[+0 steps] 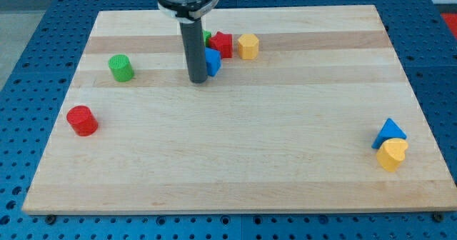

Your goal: Place the red circle to the bottom of the green circle

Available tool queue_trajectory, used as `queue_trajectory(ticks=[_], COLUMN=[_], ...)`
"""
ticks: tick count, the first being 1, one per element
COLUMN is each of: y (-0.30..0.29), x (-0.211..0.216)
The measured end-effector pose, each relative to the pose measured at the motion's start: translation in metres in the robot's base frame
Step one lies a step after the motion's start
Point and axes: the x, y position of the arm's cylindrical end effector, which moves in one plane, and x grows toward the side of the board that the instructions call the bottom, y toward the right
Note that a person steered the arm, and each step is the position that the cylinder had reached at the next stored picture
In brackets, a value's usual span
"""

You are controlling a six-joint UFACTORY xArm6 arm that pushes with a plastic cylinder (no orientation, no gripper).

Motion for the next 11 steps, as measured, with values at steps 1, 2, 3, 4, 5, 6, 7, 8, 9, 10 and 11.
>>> queue_trajectory(ticks=[1, 2, 3, 4, 5, 6, 7, 8, 9, 10, 11], y=[-0.026, -0.057, -0.103, -0.164, -0.209, -0.223, -0.223, -0.217, -0.195, -0.166, -0.136], x=[0.084, 0.163, 0.190, 0.178, 0.137, 0.129, 0.128, 0.128, 0.107, 0.076, 0.039])
